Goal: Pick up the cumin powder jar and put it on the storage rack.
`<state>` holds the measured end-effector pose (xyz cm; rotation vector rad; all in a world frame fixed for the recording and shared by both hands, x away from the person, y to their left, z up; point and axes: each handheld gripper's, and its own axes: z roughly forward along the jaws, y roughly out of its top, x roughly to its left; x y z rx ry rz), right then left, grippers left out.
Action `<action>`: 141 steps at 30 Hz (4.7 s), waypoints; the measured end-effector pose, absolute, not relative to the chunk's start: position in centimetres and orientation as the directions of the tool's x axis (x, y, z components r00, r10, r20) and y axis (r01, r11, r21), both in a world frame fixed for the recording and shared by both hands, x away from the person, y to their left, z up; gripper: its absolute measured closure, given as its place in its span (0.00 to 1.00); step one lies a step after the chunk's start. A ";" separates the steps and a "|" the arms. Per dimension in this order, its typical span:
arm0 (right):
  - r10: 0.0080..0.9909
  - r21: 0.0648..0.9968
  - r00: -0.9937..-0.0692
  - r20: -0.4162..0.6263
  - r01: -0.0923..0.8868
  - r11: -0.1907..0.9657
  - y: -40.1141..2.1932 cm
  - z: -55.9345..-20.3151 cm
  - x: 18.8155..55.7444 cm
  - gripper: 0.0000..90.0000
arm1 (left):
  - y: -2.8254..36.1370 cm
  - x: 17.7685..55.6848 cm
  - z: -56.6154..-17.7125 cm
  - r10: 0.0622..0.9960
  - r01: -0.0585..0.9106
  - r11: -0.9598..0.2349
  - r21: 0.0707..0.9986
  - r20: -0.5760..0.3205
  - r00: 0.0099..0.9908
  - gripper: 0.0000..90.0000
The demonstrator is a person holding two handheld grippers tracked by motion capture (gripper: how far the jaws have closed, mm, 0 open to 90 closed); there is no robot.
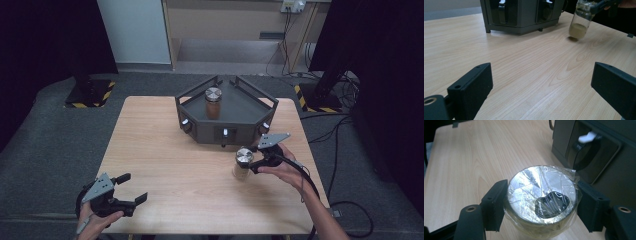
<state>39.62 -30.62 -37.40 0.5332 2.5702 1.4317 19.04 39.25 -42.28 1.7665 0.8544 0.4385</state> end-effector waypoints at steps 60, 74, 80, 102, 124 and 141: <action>0.732 0.826 -0.681 0.022 0.425 0.369 -22.6 -25.4 48.2 0.36 | 39.5 19.3 -42.5 0.719 0.349 -0.150 0.925 -0.141 0.680 0.03; 0.731 0.818 -0.682 0.030 0.437 0.375 -21.8 -26.2 48.9 0.36 | 39.5 19.2 -42.5 0.722 0.346 -0.151 0.926 -0.136 0.679 0.03; 0.743 0.823 -0.668 0.053 0.450 0.346 -22.0 -26.6 48.8 0.34 | 39.5 19.2 -42.4 0.720 0.346 -0.153 0.926 -0.135 0.680 0.03; 0.736 0.908 -0.657 0.165 0.393 0.147 -28.0 -25.5 45.0 0.04 | 39.2 19.1 -42.3 0.716 0.336 -0.174 0.925 -0.116 0.689 0.03; 0.667 0.950 -0.735 0.120 0.281 0.139 -33.1 -24.5 35.7 0.04 | 39.0 19.2 -42.2 0.713 0.336 -0.178 0.925 -0.114 0.692 0.03; 0.647 0.956 -0.762 0.029 0.210 0.204 -34.5 -26.8 28.1 0.03 | 39.0 19.1 -42.3 0.714 0.333 -0.177 0.926 -0.112 0.691 0.03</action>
